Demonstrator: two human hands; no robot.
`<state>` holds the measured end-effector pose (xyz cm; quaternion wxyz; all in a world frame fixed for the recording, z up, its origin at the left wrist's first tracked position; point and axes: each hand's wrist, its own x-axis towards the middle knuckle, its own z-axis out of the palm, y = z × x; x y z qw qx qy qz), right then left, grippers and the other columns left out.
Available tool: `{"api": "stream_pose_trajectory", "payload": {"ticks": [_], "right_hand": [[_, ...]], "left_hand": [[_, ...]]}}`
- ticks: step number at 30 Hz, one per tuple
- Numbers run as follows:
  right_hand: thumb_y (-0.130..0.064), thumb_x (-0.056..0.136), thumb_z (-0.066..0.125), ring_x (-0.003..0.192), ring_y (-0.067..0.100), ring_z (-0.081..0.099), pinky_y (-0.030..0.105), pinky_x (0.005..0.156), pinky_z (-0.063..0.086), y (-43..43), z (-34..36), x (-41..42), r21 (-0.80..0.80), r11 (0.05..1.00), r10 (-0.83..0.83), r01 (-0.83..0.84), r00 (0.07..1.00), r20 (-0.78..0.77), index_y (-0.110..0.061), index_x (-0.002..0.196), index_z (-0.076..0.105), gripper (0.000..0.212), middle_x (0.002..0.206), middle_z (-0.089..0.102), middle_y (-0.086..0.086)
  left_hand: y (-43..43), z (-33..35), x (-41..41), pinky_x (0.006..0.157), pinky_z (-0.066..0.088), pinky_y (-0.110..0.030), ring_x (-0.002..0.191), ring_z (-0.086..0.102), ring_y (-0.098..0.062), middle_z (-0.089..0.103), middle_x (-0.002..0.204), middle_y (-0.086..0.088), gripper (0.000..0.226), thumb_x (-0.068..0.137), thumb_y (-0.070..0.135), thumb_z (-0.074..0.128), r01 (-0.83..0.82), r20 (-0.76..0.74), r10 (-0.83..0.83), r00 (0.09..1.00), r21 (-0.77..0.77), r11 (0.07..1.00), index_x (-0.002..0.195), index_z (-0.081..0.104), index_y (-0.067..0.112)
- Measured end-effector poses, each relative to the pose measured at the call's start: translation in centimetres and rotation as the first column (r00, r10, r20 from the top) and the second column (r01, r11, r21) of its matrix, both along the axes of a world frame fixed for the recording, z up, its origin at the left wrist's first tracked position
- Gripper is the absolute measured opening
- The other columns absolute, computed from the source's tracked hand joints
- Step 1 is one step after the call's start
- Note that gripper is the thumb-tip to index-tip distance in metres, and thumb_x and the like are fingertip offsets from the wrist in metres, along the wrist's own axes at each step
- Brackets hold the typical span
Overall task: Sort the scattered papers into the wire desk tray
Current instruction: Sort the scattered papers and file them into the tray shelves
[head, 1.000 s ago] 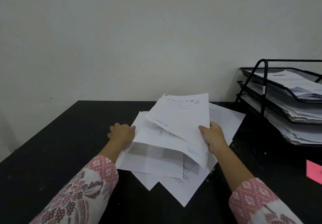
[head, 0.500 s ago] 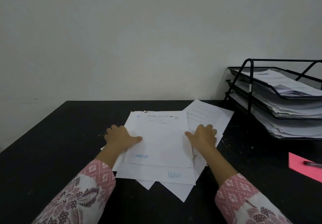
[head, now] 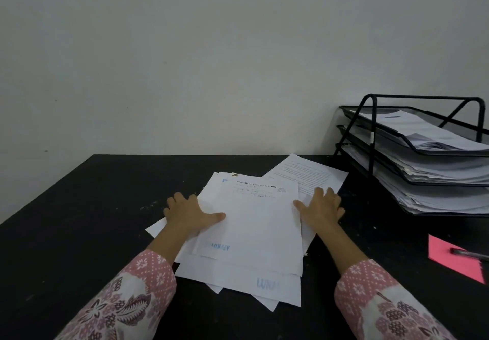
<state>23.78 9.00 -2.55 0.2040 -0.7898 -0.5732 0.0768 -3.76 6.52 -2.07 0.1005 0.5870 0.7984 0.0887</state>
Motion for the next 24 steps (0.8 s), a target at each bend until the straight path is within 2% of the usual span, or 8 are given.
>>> {"api": "stream_pose_trajectory", "payload": {"ticks": [2,4,7,10,14,18,21,24], "right_hand": [[-0.060,0.088,0.045,0.143,0.033,0.006,0.053,0.114,0.007,0.7,-0.4,1.2,-0.068,0.998,0.009,-0.008,1.000,0.011,-0.009,0.142,0.029,0.076,0.153,0.018,0.013],[-0.064,0.087,0.039,0.142,0.032,0.013,0.056,0.113,0.004,1.2,-0.9,1.7,-0.120,0.992,0.034,-0.031,0.999,0.020,-0.010,0.140,0.034,0.076,0.148,0.030,0.010],[-0.067,0.085,0.039,0.137,0.028,0.026,0.056,0.113,0.007,1.0,-1.3,1.5,-0.071,0.994,0.085,-0.082,0.996,0.034,-0.013,0.136,0.039,0.074,0.142,0.039,0.005],[-0.065,0.082,0.049,0.132,0.023,0.035,0.050,0.113,0.016,0.6,-1.3,1.1,-0.007,0.988,0.157,-0.157,0.988,0.007,-0.015,0.138,0.037,0.076,0.140,0.040,0.003],[-0.058,0.074,0.067,0.127,0.022,0.041,0.045,0.106,0.034,0.5,-0.5,1.2,0.031,0.969,0.247,-0.245,0.957,-0.150,-0.018,0.137,0.037,0.080,0.138,0.044,0.002],[-0.036,0.076,0.074,0.127,0.026,0.037,0.039,0.103,0.037,0.4,0.0,0.9,0.070,0.968,0.250,-0.240,0.928,-0.277,-0.015,0.137,0.037,0.075,0.137,0.042,0.007],[-0.019,0.075,0.078,0.120,0.027,0.046,0.032,0.092,0.044,0.3,0.2,0.5,0.184,0.979,0.170,-0.084,0.836,-0.522,-0.008,0.137,0.036,0.075,0.136,0.041,0.014],[-0.015,0.075,0.077,0.119,0.029,0.048,0.034,0.090,0.045,0.1,0.0,0.3,0.168,0.982,0.061,0.088,0.692,-0.719,-0.010,0.138,0.029,0.080,0.137,0.039,0.015]], "left_hand": [[-0.2,-0.1,0.0,0.101,0.031,-0.042,0.126,0.033,-0.031,0.035,0.134,-0.013,0.099,0.063,0.082,0.054,-0.029,-0.022,0.029,0.999,0.026,0.999,0.132,0.040,0.012],[-0.2,0.2,0.2,0.099,0.034,-0.041,0.125,0.034,-0.031,0.036,0.134,-0.013,0.101,0.062,0.082,0.056,-0.042,-0.056,0.043,0.997,0.026,0.999,0.131,0.039,0.010],[-0.1,0.9,0.2,0.095,0.040,-0.040,0.122,0.041,-0.030,0.039,0.130,-0.013,0.100,0.061,0.077,0.063,-0.060,0.004,0.060,0.998,-0.007,0.998,0.130,0.041,0.008],[-0.2,1.4,0.2,0.081,0.046,-0.033,0.110,0.053,-0.025,0.050,0.121,-0.008,0.093,0.062,0.068,0.070,-0.044,0.109,0.046,0.993,-0.023,0.999,0.126,0.042,0.007],[-0.6,1.8,-0.2,0.071,0.045,-0.030,0.092,0.054,-0.019,0.054,0.105,-0.002,0.068,0.066,0.046,0.079,-0.006,0.230,0.000,0.973,0.025,1.000,0.113,0.047,0.009],[-0.6,2.3,-1.0,0.067,0.043,-0.029,0.088,0.052,-0.019,0.053,0.107,-0.006,0.051,0.070,0.020,0.079,-0.002,0.430,-0.016,0.903,0.042,0.999,0.108,0.045,0.009],[-0.8,2.5,-1.6,0.066,0.042,-0.028,0.086,0.051,-0.016,0.050,0.104,-0.003,0.048,0.073,0.014,0.077,0.045,0.545,-0.039,0.837,0.004,0.999,0.107,0.043,0.014],[-1.1,2.4,-2.1,0.068,0.046,-0.031,0.089,0.057,-0.020,0.055,0.104,-0.004,0.043,0.077,0.011,0.073,0.059,0.694,-0.061,0.717,0.026,0.998,0.110,0.044,0.015]]}}
